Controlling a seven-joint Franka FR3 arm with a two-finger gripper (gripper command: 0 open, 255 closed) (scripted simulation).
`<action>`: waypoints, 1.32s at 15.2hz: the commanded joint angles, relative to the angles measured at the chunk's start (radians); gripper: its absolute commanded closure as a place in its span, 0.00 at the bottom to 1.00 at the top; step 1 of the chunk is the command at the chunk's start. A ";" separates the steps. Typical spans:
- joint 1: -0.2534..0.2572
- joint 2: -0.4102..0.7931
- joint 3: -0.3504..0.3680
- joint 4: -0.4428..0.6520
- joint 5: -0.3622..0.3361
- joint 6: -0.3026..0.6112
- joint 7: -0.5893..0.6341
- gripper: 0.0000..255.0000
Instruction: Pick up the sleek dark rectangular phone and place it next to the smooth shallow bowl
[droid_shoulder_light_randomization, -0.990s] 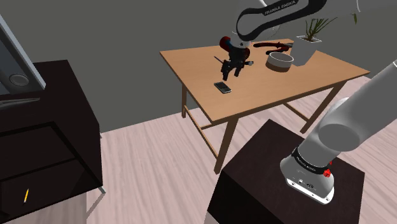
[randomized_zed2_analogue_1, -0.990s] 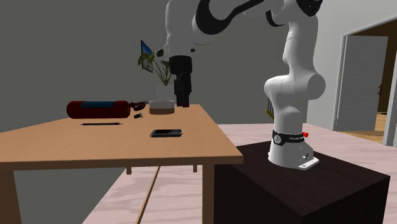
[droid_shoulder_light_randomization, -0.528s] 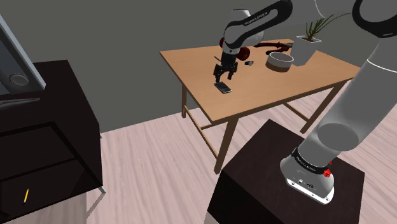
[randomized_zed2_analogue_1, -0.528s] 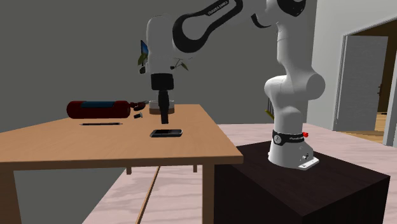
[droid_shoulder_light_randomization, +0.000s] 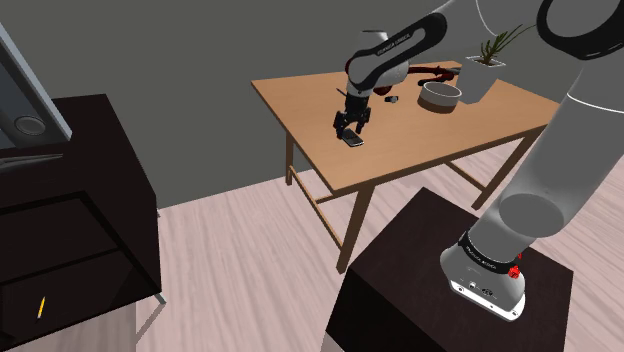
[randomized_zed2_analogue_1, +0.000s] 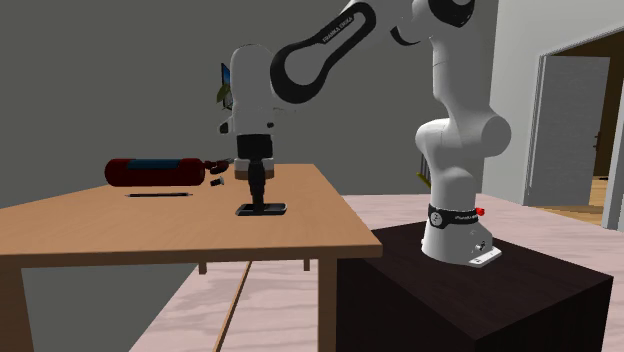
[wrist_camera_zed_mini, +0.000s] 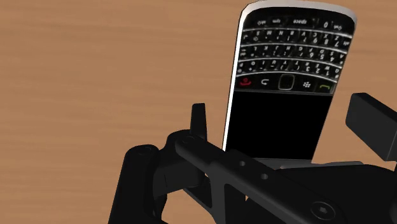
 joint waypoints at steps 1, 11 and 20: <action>0.000 0.002 0.000 0.000 0.000 0.003 0.000 0.00; 0.000 0.002 0.000 -0.002 0.000 0.004 0.000 1.00; 0.001 -0.029 -0.001 0.019 -0.006 -0.048 0.006 1.00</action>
